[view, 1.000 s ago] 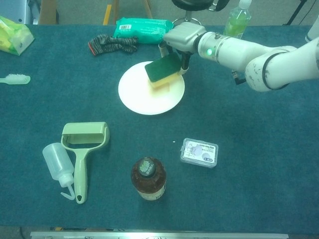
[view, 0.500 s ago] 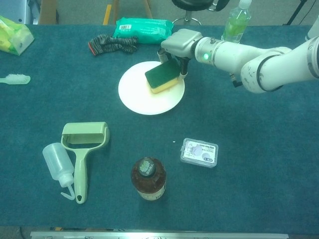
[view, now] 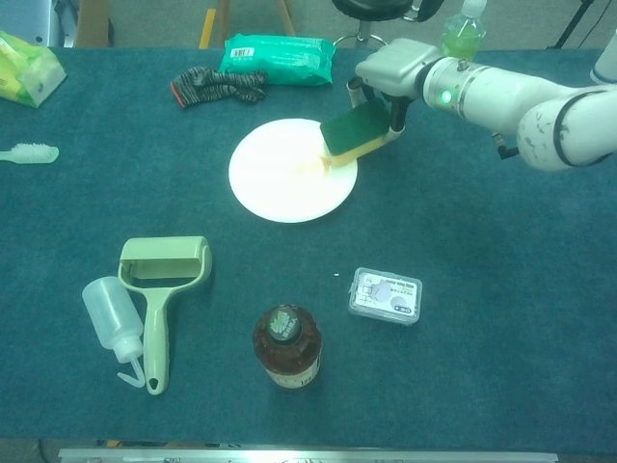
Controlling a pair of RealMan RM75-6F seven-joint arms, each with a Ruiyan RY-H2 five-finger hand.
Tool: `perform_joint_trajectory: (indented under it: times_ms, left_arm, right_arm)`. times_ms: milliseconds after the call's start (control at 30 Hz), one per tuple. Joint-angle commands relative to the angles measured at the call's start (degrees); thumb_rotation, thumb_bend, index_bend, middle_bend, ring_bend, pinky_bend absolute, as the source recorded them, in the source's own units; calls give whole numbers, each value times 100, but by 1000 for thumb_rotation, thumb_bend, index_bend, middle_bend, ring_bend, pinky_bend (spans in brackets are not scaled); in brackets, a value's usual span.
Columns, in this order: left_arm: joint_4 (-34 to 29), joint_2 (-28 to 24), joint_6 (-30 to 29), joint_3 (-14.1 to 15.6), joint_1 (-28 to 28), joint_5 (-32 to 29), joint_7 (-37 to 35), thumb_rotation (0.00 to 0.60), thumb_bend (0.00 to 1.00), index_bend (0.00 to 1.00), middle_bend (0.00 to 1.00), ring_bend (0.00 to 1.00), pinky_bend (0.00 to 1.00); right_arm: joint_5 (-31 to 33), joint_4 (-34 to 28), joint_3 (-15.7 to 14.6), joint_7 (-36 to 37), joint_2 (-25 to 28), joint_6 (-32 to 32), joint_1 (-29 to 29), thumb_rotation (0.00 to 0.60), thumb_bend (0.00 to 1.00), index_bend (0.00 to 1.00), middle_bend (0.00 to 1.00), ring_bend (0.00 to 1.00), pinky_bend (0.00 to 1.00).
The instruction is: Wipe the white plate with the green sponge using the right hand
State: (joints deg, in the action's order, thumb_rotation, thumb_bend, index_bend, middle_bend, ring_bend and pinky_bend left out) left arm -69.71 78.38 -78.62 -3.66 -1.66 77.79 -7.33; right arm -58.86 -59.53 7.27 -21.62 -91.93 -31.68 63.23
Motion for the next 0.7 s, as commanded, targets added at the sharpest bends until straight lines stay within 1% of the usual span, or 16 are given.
perform_joint_trajectory:
  times_ms: [33, 100, 267, 400, 533, 700]
  left_arm:
    - [-14, -11, 17, -10, -14, -10, 8, 600, 358, 421, 343, 298, 455]
    - [-22, -16, -1, -1, -1, -2, 7, 600, 358, 421, 343, 298, 455]
    - [-15, -21, 6, -3, -5, -9, 10, 600, 358, 421, 343, 298, 455]
    - [-45, -20, 39, -11, -40, -9, 62, 600, 358, 420, 343, 298, 455]
    - [-151, -26, 6, -3, -76, 57, 160, 600, 358, 420, 343, 298, 455]
    - [-295, -59, -22, -4, -101, 82, 289, 600, 358, 420, 343, 298, 455]
  right_arm:
    - [130, -434, 33, -121, 275, -338, -153, 600, 112, 394, 523, 467, 388]
    - [162, -718, 26, -171, 444, -521, -251, 600, 112, 394, 523, 467, 388]
    - [302, -1770, -110, -348, 1065, -1069, -653, 600, 112, 394, 524, 467, 388]
    - [346, -2673, -377, -583, 1559, -1509, -1023, 600, 112, 394, 523, 467, 388]
    - [486, -3281, -597, -823, 1839, -1797, -1275, 600, 112, 394, 523, 467, 388]
    - [686, -3751, -816, -1155, 2025, -1930, -1404, 600, 112, 394, 524, 467, 388]
